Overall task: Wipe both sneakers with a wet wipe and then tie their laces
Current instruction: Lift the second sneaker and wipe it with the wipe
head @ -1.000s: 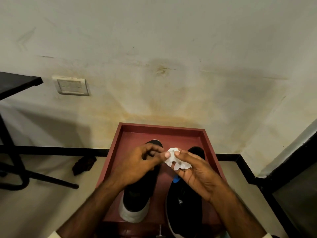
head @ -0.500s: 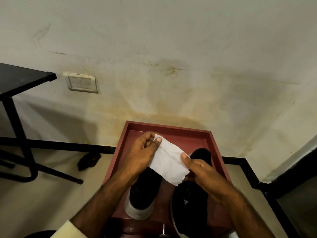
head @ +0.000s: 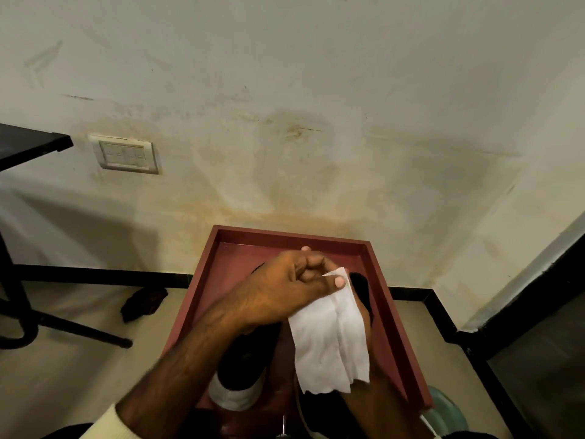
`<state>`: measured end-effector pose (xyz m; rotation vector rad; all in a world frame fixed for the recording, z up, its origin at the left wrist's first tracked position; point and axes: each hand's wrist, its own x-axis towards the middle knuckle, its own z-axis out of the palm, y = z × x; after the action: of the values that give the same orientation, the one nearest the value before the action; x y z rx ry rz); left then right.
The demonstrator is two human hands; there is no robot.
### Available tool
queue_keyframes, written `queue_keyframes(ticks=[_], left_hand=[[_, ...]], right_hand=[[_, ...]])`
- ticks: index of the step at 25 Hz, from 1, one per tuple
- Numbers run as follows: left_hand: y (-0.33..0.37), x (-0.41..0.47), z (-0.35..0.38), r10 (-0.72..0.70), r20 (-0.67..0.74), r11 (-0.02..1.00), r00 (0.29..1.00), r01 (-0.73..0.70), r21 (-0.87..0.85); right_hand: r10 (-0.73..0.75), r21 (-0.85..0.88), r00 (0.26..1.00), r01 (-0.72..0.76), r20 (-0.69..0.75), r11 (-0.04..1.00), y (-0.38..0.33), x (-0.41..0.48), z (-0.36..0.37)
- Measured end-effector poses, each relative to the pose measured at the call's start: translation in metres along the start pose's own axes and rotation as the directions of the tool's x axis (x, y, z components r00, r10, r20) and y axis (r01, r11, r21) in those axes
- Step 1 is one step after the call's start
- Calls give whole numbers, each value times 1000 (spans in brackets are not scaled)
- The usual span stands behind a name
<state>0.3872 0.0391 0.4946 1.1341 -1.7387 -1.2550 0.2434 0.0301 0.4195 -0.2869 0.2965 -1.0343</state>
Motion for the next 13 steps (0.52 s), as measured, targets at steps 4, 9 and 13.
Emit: queue_keyframes(ticks=[4,9,13], left_hand=[[-10,11,4,135,-292,941,947,-30,337],[-17,21,4,173,-409,907,896,18,421],[-16,13,-22,52,-355,998,933,-37,50]], right_hand=[[-45,-42,991,40,-126,998,5,-16,9],[-32,-20,994,30,-105,999,11,-30,8],[-48,11,988,50,-148,999,0,-37,11]])
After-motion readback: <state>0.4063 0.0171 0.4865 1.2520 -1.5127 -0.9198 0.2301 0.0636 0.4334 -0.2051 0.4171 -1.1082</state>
